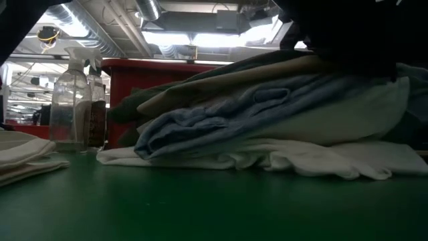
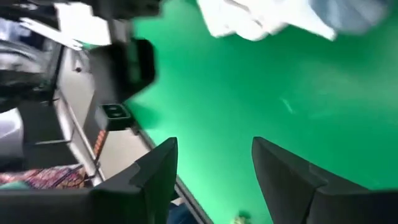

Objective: Fold Laundry from Bin
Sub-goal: Put the stack of folded clothes into the red bin

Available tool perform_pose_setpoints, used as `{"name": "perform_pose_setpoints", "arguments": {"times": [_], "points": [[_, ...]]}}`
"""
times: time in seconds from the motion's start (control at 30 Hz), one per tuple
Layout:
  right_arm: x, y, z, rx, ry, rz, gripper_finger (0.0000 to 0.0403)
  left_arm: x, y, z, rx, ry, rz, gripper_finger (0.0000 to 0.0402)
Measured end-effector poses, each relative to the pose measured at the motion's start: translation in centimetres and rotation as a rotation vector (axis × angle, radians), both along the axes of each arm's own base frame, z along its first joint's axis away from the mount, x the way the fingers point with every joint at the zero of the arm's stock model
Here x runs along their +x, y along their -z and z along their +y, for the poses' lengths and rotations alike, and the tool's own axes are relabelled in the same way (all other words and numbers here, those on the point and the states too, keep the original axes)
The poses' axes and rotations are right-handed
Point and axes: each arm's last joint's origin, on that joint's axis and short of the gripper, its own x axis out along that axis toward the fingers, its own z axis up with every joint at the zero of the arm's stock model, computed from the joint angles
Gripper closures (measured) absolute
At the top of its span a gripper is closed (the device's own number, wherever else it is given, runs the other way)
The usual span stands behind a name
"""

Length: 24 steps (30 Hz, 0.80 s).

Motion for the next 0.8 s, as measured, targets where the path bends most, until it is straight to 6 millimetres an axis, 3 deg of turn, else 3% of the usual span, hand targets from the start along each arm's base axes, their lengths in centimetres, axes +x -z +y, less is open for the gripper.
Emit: {"name": "perform_pose_setpoints", "arguments": {"times": [0.2, 0.5, 0.8], "points": [[0.0, 2.5, 0.3, -0.072, 0.087, 0.122, 0.0196, 0.1, 0.0, 0.5, 0.000, -0.010, -0.001, 0.0377], [2.3, 4.0, -1.9, -0.218, 0.236, 0.189, 0.0196, 0.2, 0.0, 0.5, 0.000, -0.009, -0.001, 0.0377], [3.9, 6.6, -3.8, -0.134, 0.313, 0.193, 0.0196, 0.2, -0.1, 0.5, -0.001, -0.010, -0.004, 0.0376]]}}
